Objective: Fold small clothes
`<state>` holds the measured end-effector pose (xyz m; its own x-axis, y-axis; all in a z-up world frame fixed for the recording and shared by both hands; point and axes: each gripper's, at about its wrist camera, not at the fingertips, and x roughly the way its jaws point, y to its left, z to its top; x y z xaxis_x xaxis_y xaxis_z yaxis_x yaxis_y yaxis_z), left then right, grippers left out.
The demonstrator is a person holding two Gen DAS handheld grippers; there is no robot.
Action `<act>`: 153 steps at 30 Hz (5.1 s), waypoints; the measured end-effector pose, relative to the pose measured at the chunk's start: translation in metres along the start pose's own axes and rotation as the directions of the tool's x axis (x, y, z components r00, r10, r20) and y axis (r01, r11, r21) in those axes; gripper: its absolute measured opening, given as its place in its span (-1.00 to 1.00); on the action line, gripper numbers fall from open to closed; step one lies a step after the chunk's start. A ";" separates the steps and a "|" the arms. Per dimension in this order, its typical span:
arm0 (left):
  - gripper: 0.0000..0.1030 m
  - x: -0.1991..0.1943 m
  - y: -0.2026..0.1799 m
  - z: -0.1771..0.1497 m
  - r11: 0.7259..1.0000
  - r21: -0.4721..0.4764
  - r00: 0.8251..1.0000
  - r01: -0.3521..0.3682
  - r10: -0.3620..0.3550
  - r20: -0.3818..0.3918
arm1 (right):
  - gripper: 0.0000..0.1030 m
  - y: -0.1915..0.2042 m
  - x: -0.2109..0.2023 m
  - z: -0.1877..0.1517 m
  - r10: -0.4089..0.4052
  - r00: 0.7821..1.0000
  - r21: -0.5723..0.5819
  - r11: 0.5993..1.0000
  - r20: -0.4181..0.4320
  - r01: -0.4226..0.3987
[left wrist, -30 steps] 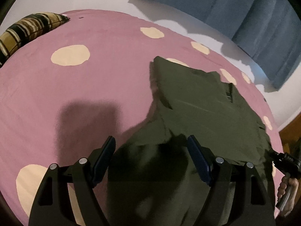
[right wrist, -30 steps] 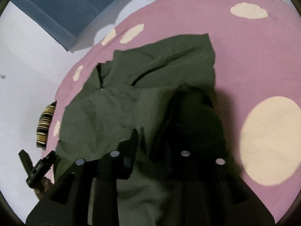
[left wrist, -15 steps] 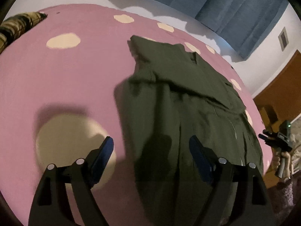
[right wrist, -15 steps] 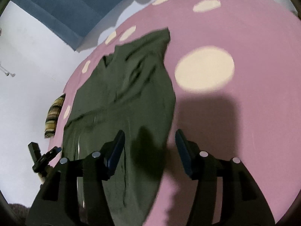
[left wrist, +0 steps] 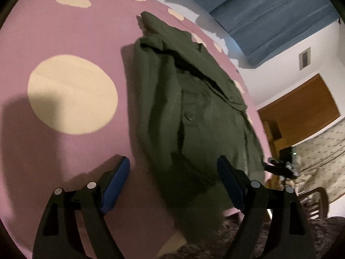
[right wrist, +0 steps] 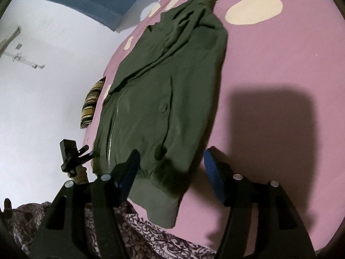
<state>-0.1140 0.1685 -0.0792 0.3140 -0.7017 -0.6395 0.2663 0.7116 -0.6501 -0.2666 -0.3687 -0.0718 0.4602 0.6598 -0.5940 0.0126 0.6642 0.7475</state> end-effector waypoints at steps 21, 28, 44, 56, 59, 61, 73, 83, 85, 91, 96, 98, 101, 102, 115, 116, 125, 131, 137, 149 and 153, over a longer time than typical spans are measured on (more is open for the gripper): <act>0.45 0.027 -0.021 -0.012 0.993 0.055 0.990 0.104 -0.098 -0.097 | 0.39 0.027 0.033 -0.006 0.126 0.983 -0.107 0.984 -0.134 -0.140; 0.26 0.029 -0.016 -0.008 0.994 0.009 0.990 0.113 -0.111 -0.085 | 0.38 0.028 0.033 -0.006 0.143 0.981 -0.105 0.982 -0.131 -0.157; -0.55 0.028 -0.022 -0.003 0.995 0.088 0.994 0.055 -0.046 -0.097 | -0.68 0.017 0.026 -0.005 0.082 0.992 -0.122 0.988 -0.095 -0.094; -0.68 0.000 -0.055 0.043 0.942 0.083 0.942 0.324 -0.330 0.062 | -0.73 0.029 -0.009 0.034 0.352 0.933 -0.079 0.935 0.072 -0.346; -0.68 -0.004 -0.059 0.070 0.915 0.064 0.905 0.398 -0.404 0.137 | -0.73 0.031 -0.018 0.057 0.408 0.903 -0.079 0.913 0.135 -0.400; -0.68 -0.005 -0.057 0.091 0.895 0.042 0.876 0.444 -0.444 0.190 | -0.73 0.028 -0.022 0.077 0.442 0.880 -0.074 0.897 0.174 -0.436; -0.68 0.056 -0.031 0.212 0.921 -0.070 0.887 0.383 -0.345 0.307 | -0.73 0.014 0.044 0.218 0.467 0.835 0.060 0.862 0.291 -0.503; -0.68 0.141 0.011 0.263 0.965 -0.179 0.969 0.192 -0.158 0.189 | -0.71 -0.045 0.118 0.278 0.308 0.917 0.284 0.883 0.252 -0.375; -0.68 0.156 0.017 0.267 0.969 -0.193 0.980 0.152 -0.124 0.153 | -0.70 -0.055 0.130 0.283 0.277 0.931 0.310 0.887 0.236 -0.342; -0.58 0.164 0.034 0.271 0.952 -0.260 0.984 0.160 -0.134 0.114 | -0.56 -0.070 0.146 0.287 0.291 0.932 0.340 0.872 0.217 -0.352; -0.33 0.135 0.033 0.269 0.954 -0.220 0.974 0.201 -0.171 0.150 | -0.08 -0.069 0.128 0.285 0.315 0.917 0.294 0.877 0.245 -0.380; -0.26 0.118 0.026 0.267 0.974 -0.153 0.975 0.165 -0.138 0.173 | 0.16 -0.070 0.114 0.281 0.309 0.912 0.273 0.883 0.271 -0.381; 0.18 0.093 0.012 0.264 0.997 0.000 0.976 0.071 -0.070 0.207 | 0.29 -0.064 0.090 0.277 0.228 0.935 0.198 0.937 0.273 -0.287; 0.25 0.088 0.006 0.264 0.998 0.059 0.976 0.027 -0.039 0.216 | 0.29 -0.061 0.085 0.277 0.187 0.945 0.168 0.957 0.268 -0.237; 0.40 0.157 -0.017 0.308 0.936 0.320 0.989 -0.149 0.140 0.052 | 0.31 -0.020 0.121 0.329 -0.048 0.991 -0.108 0.992 0.124 0.062; 0.40 0.161 -0.018 0.312 0.933 0.326 0.988 -0.155 0.147 0.049 | 0.31 -0.018 0.128 0.334 -0.056 0.993 -0.123 0.990 0.103 0.068; -0.28 0.190 -0.032 0.322 0.847 0.457 0.958 -0.272 0.283 0.046 | 0.18 -0.006 0.157 0.356 -0.084 0.996 -0.211 0.973 0.036 0.090; -0.75 0.187 -0.035 0.319 0.811 0.475 0.936 -0.342 0.336 0.099 | -0.74 -0.005 0.156 0.350 -0.184 0.982 -0.243 0.951 0.048 0.190; -0.79 0.173 -0.054 0.321 0.820 0.434 0.928 -0.373 0.325 0.182 | -0.80 0.024 0.128 0.340 -0.176 0.971 -0.281 0.935 0.163 0.217; -0.79 0.212 -0.029 0.354 0.835 0.297 0.886 -0.464 0.426 0.185 | -0.81 -0.005 0.153 0.377 -0.263 0.941 -0.143 0.944 0.215 0.297; -0.79 0.222 -0.012 0.358 0.851 0.251 0.886 -0.462 0.434 0.162 | -0.81 -0.032 0.169 0.380 -0.280 0.944 -0.072 0.953 0.176 0.296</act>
<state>0.2787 0.0165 -0.0661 0.5415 -0.3079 -0.7823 0.3101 0.9381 -0.1546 0.1482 -0.4119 -0.0835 0.5868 0.3753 -0.7175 0.0840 0.8531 0.5149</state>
